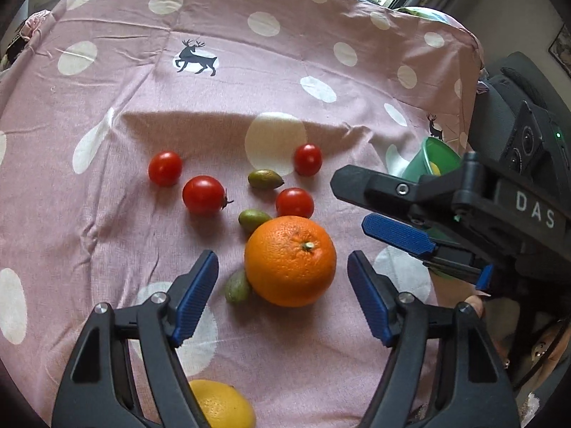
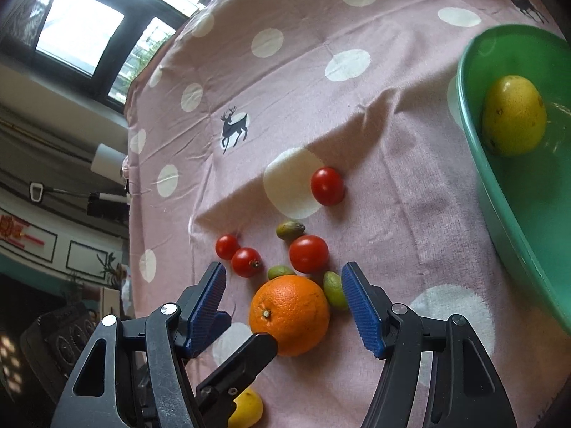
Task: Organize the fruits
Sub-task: 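Close the right gripper around the orange, then lift the orange with the right gripper and carry it toward the green bowl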
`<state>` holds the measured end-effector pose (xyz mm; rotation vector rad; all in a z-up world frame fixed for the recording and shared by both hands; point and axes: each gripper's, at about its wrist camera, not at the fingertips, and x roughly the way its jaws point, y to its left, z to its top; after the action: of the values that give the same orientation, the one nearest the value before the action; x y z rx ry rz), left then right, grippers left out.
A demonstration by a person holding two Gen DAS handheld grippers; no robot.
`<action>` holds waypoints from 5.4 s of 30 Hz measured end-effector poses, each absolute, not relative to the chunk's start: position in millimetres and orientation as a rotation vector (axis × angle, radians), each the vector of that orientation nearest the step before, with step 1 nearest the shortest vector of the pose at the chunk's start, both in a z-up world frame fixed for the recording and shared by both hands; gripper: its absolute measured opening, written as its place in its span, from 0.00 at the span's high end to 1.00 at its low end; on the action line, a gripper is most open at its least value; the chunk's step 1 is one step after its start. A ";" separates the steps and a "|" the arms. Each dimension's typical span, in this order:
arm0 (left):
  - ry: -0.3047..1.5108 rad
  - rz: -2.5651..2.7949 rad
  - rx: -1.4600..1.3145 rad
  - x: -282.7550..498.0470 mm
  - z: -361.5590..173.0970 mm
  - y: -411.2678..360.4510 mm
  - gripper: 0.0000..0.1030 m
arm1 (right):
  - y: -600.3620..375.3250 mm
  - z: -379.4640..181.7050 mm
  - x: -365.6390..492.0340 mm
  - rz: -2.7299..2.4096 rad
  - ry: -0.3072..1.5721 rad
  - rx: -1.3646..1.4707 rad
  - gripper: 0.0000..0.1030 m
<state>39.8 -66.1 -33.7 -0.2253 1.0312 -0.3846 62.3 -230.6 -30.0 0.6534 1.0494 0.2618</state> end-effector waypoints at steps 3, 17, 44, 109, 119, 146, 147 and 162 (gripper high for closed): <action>1.042 -0.378 -0.234 40.6 -38.3 -65.6 0.28 | -230.7 -34.5 59.7 0.279 1.059 0.666 0.33; 1.049 -0.390 -0.235 43.7 -46.9 -68.2 0.28 | -221.3 -52.6 55.6 0.310 1.119 0.715 0.41; 1.077 -0.417 -0.241 48.2 -55.9 -75.3 0.28 | -215.1 -70.7 62.2 0.298 1.187 0.746 0.41; 0.860 -0.464 -0.184 22.7 -10.8 -99.9 0.39 | -236.1 -24.1 34.5 0.331 0.969 0.718 0.41; 0.820 -0.490 -0.171 20.7 -2.9 -107.2 0.39 | -244.2 -12.6 27.3 0.321 0.924 0.716 0.41; 0.753 -0.620 -0.070 23.4 16.2 -160.6 0.39 | -293.9 4.9 9.2 0.227 0.790 0.784 0.41; 0.749 -0.629 -0.069 23.1 16.5 -163.9 0.39 | -296.6 5.1 8.1 0.221 0.785 0.788 0.41; 0.742 -0.738 0.004 21.1 22.7 -214.4 0.39 | -345.4 7.6 -12.9 0.116 0.705 0.865 0.41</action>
<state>21.1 -214.4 22.7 0.0041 0.7423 -0.7382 -12.9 -345.4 7.6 0.8647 0.7049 0.1163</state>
